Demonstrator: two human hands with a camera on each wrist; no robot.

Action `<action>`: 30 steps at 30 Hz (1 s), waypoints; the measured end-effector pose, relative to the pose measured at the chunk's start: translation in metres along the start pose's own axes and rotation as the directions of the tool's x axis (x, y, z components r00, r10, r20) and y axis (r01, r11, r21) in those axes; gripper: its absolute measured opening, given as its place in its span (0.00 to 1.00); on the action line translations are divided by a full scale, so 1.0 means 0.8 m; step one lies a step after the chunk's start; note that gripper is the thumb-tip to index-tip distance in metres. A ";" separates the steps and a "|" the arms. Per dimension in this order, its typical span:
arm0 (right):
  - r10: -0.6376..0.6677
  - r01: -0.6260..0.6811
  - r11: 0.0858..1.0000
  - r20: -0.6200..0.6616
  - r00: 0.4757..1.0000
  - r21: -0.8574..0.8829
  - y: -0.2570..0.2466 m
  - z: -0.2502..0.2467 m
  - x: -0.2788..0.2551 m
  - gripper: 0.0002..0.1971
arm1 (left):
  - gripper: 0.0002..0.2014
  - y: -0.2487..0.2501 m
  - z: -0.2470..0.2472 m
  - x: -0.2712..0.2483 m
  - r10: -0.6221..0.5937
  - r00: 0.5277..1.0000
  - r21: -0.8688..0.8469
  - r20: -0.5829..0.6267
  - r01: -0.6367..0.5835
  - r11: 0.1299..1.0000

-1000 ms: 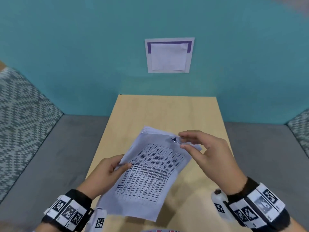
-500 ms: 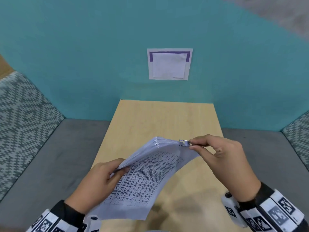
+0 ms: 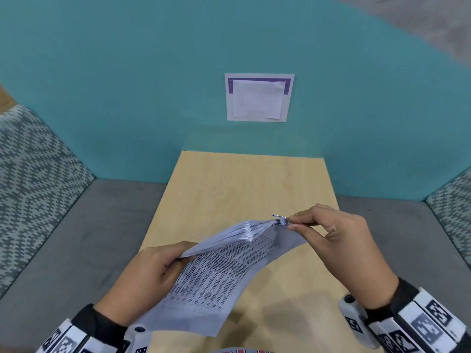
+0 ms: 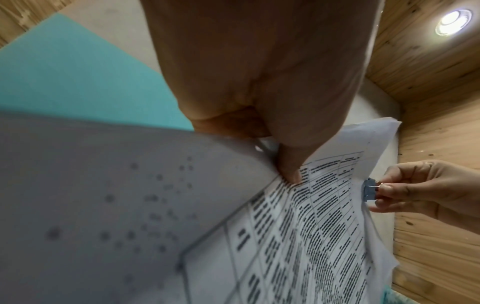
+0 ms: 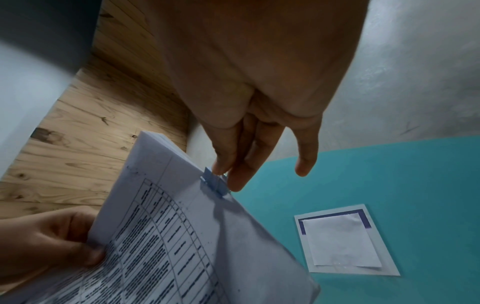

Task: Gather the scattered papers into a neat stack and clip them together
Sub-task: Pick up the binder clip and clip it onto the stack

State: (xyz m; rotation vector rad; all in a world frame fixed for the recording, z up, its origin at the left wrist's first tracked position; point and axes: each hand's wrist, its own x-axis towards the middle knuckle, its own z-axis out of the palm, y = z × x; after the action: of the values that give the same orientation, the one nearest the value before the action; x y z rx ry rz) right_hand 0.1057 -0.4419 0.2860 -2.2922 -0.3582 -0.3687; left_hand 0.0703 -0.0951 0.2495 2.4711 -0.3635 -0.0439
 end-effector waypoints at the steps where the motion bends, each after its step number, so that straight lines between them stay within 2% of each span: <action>1: 0.005 -0.005 1.000 0.009 1.000 0.003 0.000 0.000 0.000 0.06 | 0.20 0.001 -0.003 0.000 -0.015 1.000 0.022 0.002 0.015 1.000; 4: 0.006 -0.006 1.000 0.023 1.000 0.022 -0.001 0.001 0.001 0.06 | 0.27 0.002 -0.014 0.002 -0.018 1.000 0.096 -0.023 0.020 0.995; 7: 0.000 -0.003 0.998 0.059 0.998 0.056 -0.006 0.002 0.001 0.04 | 0.28 0.001 -0.027 0.005 0.011 0.999 0.143 -0.031 -0.006 0.990; 12: -0.050 0.041 0.996 0.119 0.992 0.077 -0.011 0.001 0.007 0.02 | 0.26 0.005 -0.042 0.012 0.010 1.000 0.113 -0.014 -0.009 0.994; 16: -0.044 0.035 0.998 0.172 0.984 0.057 -0.021 -0.005 0.011 0.07 | 0.31 -0.008 -0.040 0.015 -0.004 1.000 0.062 0.007 0.003 0.998; 18: -0.044 0.035 0.998 0.171 0.984 0.052 -0.025 -0.006 0.012 0.09 | 0.27 -0.015 -0.037 0.015 -0.004 1.000 0.005 0.005 0.004 1.000; 21: -0.090 0.088 0.996 0.106 0.990 0.026 -0.033 -0.002 0.012 0.16 | 0.09 -0.020 -0.030 0.015 -0.002 1.000 -0.125 -0.015 0.000 0.992; 23: -0.090 0.086 0.994 0.059 0.994 0.065 -0.038 0.001 0.011 0.20 | 0.17 -0.024 -0.021 0.017 -0.018 0.998 -0.224 -0.053 0.006 0.975; 27: -0.114 0.117 0.989 -0.036 0.993 0.088 -0.052 0.005 0.015 0.16 | 0.21 -0.030 -0.005 0.019 -0.132 0.990 -0.456 -0.041 0.099 0.885; 30: -0.125 0.129 0.989 -0.049 0.991 0.076 -0.061 0.001 0.024 0.21 | 0.09 -0.021 0.000 0.019 -0.167 0.986 -0.490 -0.013 0.139 0.860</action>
State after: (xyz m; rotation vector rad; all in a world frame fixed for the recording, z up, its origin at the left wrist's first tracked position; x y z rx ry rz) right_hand 0.1059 -0.4061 0.3243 -2.1864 -0.4896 -0.4599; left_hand 0.0895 -0.0864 0.2407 1.9849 -0.1085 -0.1196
